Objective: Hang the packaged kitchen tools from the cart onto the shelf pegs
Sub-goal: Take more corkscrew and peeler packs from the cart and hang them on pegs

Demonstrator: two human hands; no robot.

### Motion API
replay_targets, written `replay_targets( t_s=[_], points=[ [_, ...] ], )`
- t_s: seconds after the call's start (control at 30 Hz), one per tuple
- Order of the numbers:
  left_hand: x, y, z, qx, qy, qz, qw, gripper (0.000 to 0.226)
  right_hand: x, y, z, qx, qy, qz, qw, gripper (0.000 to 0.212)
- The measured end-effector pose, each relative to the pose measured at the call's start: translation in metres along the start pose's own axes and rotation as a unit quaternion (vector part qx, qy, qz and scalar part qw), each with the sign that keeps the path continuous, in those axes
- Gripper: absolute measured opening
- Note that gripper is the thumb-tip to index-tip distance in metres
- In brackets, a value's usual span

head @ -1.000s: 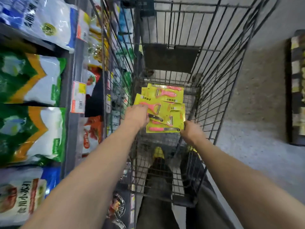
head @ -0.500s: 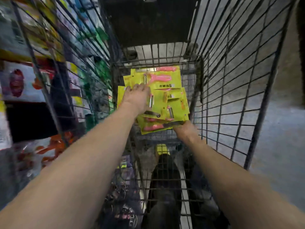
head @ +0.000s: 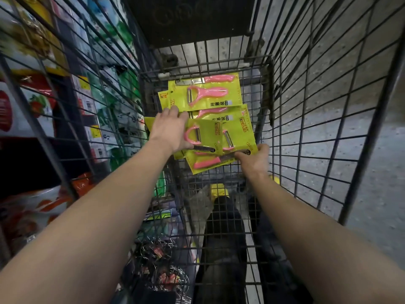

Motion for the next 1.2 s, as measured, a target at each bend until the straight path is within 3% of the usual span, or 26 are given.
replay_targets(
  t_s=[0.1,0.17,0.23,0.3,0.37,0.53,0.63,0.8,0.9,0.93,1.2],
  points=[
    [0.016,-0.010,-0.005,0.059,-0.016,-0.018,0.998,0.068,0.006,0.003,-0.012,-0.153,-0.006,-0.035,0.988,0.055],
    [0.024,-0.010,-0.011,0.149,-0.040,-0.036,0.987,0.072,0.012,0.008,-0.024,-0.247,0.008,-0.070,0.966,0.036],
    [0.033,-0.010,-0.014,0.290,-0.057,-0.048,0.954,0.081,0.020,0.012,-0.037,-0.307,0.030,-0.114,0.944,0.020],
    [0.043,-0.011,-0.014,0.426,-0.062,-0.046,0.902,0.056,0.025,0.012,-0.051,-0.332,0.037,-0.143,0.932,0.013],
    [0.055,-0.014,-0.014,0.501,-0.066,-0.044,0.862,0.028,0.032,0.006,-0.067,-0.322,0.031,-0.153,0.934,0.013],
    [0.099,-0.033,-0.013,0.586,-0.085,-0.019,0.806,0.060,0.063,-0.030,-0.119,-0.223,-0.065,-0.138,0.963,0.002],
    [0.131,-0.051,-0.016,0.631,-0.104,0.027,0.768,0.048,0.092,-0.054,-0.151,-0.204,-0.097,-0.135,0.965,0.009],
    [0.187,-0.107,-0.020,0.688,-0.118,0.070,0.712,0.052,0.154,-0.085,-0.208,-0.155,-0.146,-0.164,0.963,0.006],
    [0.221,-0.140,-0.023,0.700,-0.111,0.090,0.699,0.025,0.194,-0.102,-0.244,-0.091,-0.204,-0.200,0.954,0.003],
    [0.236,-0.152,-0.024,0.700,-0.113,0.103,0.698,0.022,0.209,-0.109,-0.256,-0.066,-0.222,-0.205,0.951,0.011],
    [0.390,-0.223,-0.002,0.718,-0.137,0.264,0.630,0.039,0.336,-0.150,-0.317,0.020,-0.373,-0.302,0.877,0.004]
  ],
)
Point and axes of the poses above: each hand's wrist, its own x-axis away from the middle knuckle, its own y-axis out of the palm, z = x × y, the point moved 10 cm from there along -x, towards the middle knuckle, and after that the axes turned 3 degrees about -z, right-handed, at the moved point
